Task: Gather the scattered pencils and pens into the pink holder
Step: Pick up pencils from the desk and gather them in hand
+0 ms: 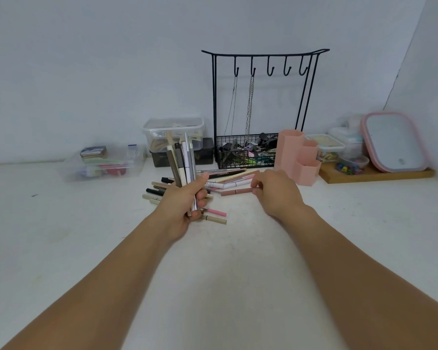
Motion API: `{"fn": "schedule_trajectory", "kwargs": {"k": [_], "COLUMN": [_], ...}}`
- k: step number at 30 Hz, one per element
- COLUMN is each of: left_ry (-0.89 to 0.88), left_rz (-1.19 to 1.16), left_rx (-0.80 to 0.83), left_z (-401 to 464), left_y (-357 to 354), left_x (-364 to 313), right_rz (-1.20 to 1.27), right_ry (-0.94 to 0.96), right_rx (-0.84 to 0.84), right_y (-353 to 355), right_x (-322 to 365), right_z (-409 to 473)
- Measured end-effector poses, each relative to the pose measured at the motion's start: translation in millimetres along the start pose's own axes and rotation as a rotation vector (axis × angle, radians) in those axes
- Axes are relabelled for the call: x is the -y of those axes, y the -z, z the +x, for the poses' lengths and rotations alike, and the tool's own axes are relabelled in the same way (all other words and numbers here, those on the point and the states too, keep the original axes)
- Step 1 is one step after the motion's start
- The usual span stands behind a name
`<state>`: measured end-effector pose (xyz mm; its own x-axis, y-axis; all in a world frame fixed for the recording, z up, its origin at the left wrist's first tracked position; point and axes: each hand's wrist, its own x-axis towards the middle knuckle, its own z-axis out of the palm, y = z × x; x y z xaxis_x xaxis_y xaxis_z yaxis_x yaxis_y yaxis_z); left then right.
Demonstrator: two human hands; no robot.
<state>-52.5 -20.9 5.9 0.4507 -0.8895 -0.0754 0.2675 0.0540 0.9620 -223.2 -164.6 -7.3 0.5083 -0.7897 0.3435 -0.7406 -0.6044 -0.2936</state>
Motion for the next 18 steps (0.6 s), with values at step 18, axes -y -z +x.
{"fn": "schedule_trajectory", "kwargs": {"k": [18], "left_ry": [-0.093], "left_rz": [-0.045], "left_rx": [0.038], "left_z": [-6], "left_y": [-9], "left_x": [1], "right_rz": [1.042], "right_ry": [0.069], "right_rx": [0.267], "right_y": [31], "right_x": [72], "right_z": [-27]}}
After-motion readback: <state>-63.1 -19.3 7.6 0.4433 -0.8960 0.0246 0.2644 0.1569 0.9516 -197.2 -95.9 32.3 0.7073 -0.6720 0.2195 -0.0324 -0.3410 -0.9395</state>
